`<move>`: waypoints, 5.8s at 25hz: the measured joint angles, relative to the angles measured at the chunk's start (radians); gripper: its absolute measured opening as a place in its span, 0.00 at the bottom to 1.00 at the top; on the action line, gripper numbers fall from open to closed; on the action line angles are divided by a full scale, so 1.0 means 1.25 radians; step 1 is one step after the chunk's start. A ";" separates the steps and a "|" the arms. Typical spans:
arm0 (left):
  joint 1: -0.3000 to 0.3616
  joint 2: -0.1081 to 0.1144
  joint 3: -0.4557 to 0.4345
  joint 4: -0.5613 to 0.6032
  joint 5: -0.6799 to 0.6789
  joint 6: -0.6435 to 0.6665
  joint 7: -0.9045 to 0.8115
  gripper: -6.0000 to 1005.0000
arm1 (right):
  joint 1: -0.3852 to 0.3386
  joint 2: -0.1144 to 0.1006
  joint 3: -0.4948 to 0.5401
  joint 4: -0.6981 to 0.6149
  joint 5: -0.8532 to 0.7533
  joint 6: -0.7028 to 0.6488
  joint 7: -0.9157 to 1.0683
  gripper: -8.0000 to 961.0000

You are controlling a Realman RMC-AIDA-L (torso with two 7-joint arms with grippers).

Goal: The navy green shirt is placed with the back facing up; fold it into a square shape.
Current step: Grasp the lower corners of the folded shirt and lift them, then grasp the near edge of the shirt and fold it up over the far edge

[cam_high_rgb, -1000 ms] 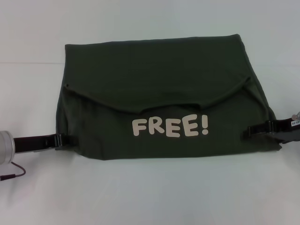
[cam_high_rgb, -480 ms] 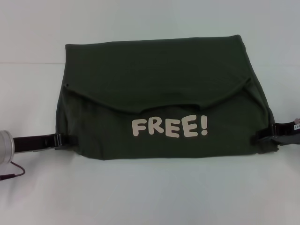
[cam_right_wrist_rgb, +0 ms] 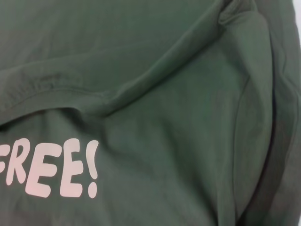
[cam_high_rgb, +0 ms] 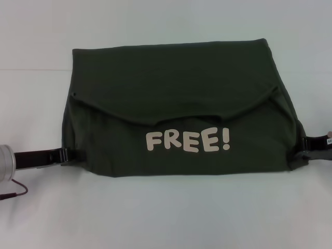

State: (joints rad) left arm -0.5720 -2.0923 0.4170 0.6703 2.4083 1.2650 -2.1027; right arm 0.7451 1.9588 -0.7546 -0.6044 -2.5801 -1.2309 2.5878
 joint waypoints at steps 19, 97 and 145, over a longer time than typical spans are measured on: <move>0.007 0.021 -0.020 0.059 0.124 0.278 -0.064 0.07 | -0.058 -0.044 0.009 -0.015 0.008 -0.245 -0.203 0.07; -0.056 0.024 -0.289 -0.126 -0.110 -0.010 0.062 0.10 | -0.070 0.026 0.387 0.111 0.325 0.070 -0.357 0.06; -0.086 -0.059 -0.274 -0.249 -0.401 -0.319 0.374 0.29 | 0.002 0.101 0.352 0.165 0.577 0.365 -0.646 0.51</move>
State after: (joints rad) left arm -0.6799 -2.1660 0.0745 0.3597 1.9072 0.8663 -1.6355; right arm 0.7472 2.0856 -0.3152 -0.3981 -1.8584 -0.7746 1.7801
